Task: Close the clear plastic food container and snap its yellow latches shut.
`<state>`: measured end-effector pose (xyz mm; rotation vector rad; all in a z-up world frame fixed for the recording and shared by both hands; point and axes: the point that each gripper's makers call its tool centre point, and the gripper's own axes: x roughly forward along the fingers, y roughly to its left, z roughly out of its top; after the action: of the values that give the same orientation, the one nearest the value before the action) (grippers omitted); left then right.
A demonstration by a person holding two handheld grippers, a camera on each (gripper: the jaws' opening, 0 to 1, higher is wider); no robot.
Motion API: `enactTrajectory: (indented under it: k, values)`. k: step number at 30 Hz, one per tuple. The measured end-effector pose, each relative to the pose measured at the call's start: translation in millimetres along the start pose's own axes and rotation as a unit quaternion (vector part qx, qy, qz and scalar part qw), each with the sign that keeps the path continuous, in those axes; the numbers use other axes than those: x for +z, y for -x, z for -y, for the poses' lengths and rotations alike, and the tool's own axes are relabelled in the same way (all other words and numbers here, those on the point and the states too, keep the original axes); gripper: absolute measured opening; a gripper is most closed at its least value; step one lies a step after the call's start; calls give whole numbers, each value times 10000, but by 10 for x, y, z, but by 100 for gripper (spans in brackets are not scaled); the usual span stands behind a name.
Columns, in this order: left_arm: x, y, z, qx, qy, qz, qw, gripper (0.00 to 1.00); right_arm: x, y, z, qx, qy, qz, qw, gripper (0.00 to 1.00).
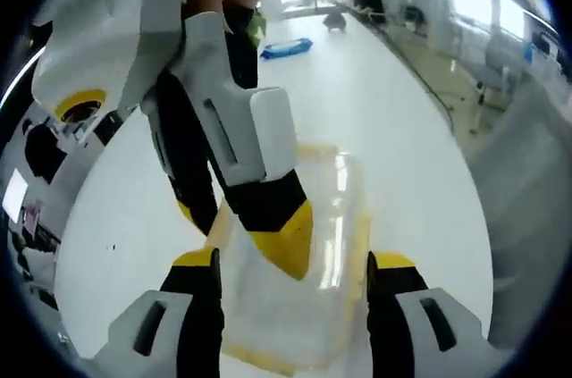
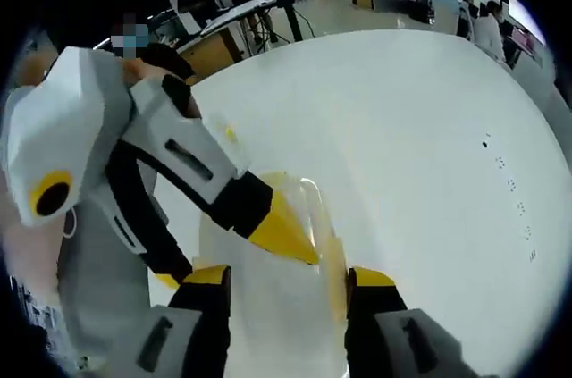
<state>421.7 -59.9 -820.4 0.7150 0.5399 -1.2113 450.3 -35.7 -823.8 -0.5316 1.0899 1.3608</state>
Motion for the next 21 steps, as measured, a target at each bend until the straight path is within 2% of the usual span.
enactTrajectory:
  k: [5, 12, 14, 21]
  values:
    - [-6, -32, 12, 260, -123, 12, 9996, 63, -5, -2, -9, 55, -4, -38, 10000, 49]
    - [-10, -37, 5, 374, -175, 73, 9991, 62, -5, -19, -8, 185, 9, -152, 9997, 49]
    - [-30, -56, -6, 493, -213, 53, 9985, 62, -5, -20, -12, 233, 8, -196, 9995, 49]
    - [-22, -67, 12, 536, -262, 93, 9982, 62, -40, -42, 10, 535, -57, -349, 9979, 48]
